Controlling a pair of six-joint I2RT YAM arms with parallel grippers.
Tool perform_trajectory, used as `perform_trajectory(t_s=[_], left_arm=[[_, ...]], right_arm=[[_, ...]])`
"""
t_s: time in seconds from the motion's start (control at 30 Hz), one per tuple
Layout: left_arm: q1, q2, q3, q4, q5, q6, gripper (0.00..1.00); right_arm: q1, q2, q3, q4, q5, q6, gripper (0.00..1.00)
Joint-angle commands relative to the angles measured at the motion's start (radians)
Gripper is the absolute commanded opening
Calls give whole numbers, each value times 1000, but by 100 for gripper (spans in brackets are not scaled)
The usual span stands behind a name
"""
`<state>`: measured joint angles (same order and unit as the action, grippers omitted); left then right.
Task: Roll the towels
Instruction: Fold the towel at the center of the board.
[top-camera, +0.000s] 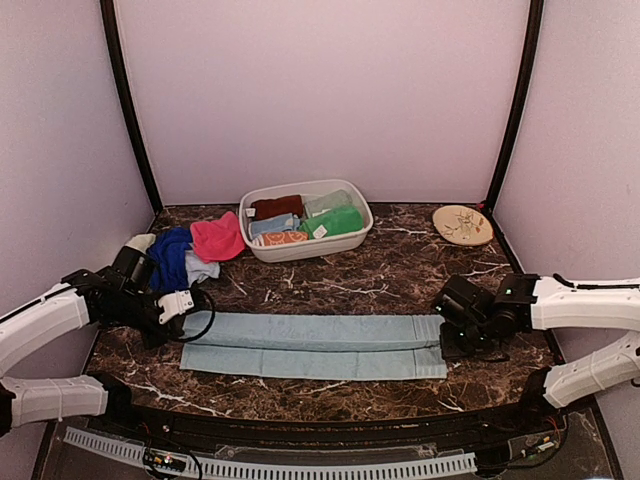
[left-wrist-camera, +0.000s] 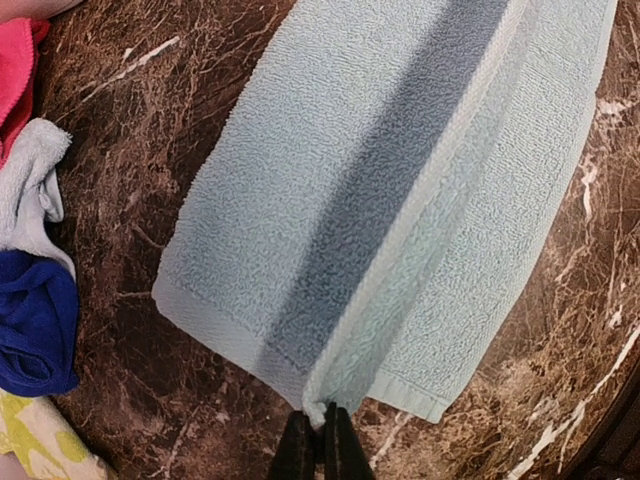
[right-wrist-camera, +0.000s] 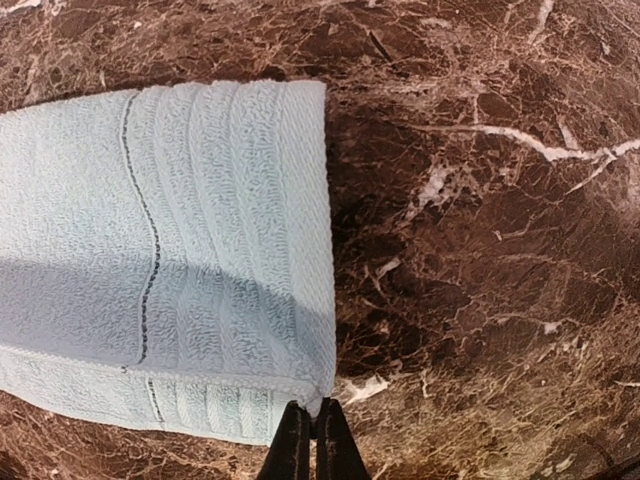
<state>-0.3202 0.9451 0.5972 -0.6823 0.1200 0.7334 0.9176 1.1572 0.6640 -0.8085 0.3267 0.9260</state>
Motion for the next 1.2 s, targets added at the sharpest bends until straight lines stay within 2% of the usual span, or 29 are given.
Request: perform_trajectory(t_s=[0.0, 0.53, 0.7, 0.83, 1.0, 1.07, 1.17], left_arm=[[-10, -46, -36, -54, 6, -13, 0], [-72, -97, -82, -47, -26, -23, 0], [-77, -92, -92, -50, -46, -4, 2], [-77, -81, -85, -71, -38, 16, 25], [-76, -73, -24, -115, 9, 10, 66], [-76, -70, 9, -146, 40, 10, 74], [-76, -64, 73, -194, 71, 19, 75]], right_arm=[[20, 13, -14, -37, 19, 39, 0], [112, 9, -77, -21, -11, 82, 0], [126, 9, -81, -14, -21, 76, 12], [130, -12, -83, -17, -35, 65, 27], [132, -56, -54, -62, -27, 60, 35], [131, -71, -29, -83, -19, 58, 38], [132, -86, 24, -129, 5, 54, 39]])
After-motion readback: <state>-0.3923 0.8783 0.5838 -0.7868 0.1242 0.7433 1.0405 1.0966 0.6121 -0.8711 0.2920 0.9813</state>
